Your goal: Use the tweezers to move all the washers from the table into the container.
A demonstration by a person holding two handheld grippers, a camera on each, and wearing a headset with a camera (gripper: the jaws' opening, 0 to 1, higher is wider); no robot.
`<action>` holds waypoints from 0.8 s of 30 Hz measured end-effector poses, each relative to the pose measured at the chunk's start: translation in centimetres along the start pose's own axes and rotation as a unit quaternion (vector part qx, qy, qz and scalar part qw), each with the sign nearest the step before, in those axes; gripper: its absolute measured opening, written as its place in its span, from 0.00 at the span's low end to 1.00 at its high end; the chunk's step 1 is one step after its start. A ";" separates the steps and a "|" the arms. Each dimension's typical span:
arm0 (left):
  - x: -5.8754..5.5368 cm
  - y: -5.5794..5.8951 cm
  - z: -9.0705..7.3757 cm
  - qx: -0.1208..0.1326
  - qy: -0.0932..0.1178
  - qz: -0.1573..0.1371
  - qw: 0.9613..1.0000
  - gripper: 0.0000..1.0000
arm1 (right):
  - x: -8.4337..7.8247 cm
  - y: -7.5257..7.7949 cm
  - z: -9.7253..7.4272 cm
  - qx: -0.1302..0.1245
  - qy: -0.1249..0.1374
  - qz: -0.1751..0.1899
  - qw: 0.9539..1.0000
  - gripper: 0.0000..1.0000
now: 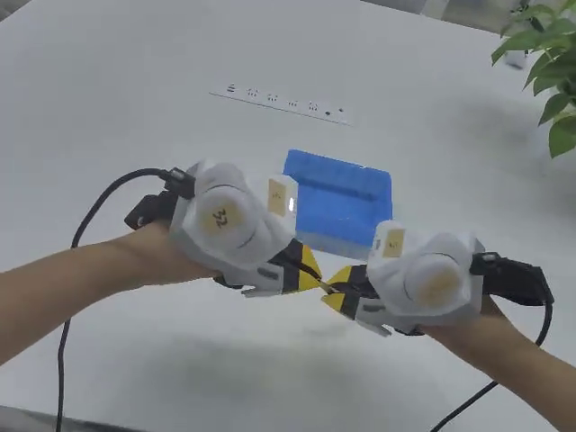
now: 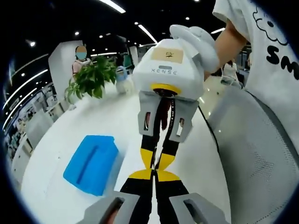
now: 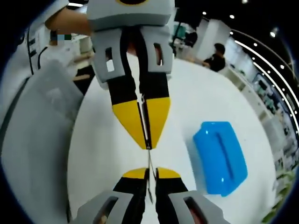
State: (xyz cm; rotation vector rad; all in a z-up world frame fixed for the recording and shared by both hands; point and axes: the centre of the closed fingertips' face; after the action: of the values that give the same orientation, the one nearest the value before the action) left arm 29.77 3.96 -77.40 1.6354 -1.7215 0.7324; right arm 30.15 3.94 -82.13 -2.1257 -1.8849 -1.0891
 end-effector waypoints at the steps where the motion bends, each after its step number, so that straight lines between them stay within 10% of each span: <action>1: -0.6 0.0 0.2 0.001 -0.010 0.002 1.000 0.00 | -0.2 -0.1 0.3 -0.001 -0.005 0.003 1.000 0.02; 8: -3.5 -0.5 1.4 0.003 -0.048 0.008 0.999 0.00 | -1.0 0.0 1.0 -0.042 -0.012 0.064 0.997 0.08; 12: -4.6 -1.0 1.9 0.002 -0.059 0.002 0.998 0.00 | -1.3 0.6 -1.1 -0.084 -0.013 0.143 0.986 0.25; 15: -5.7 -1.2 2.7 -0.003 -0.076 0.000 0.997 0.00 | -1.9 1.1 -3.1 -0.116 -0.006 0.225 0.967 0.33; 18: -6.4 -1.3 3.3 -0.008 -0.092 -0.001 0.996 0.00 | -1.8 1.9 -5.9 -0.149 0.024 0.317 0.936 0.44; 24: -7.9 -1.4 3.8 -0.014 -0.122 -0.014 0.992 0.00 | -2.3 3.2 -10.0 -0.206 0.049 0.381 0.900 0.63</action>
State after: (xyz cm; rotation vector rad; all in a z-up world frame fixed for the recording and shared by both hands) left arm 31.02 5.94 -85.93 1.7850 -1.8646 0.5080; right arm 28.69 -3.78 -74.86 -2.5802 -0.6489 -1.4012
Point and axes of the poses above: the centre of the closed fingertips' face, and the gripper's own axes: z roughly forward along the fingers, y roughly to its right, x roughly out of its top, and after that the axes turned 15 degrees about -x, right-handed
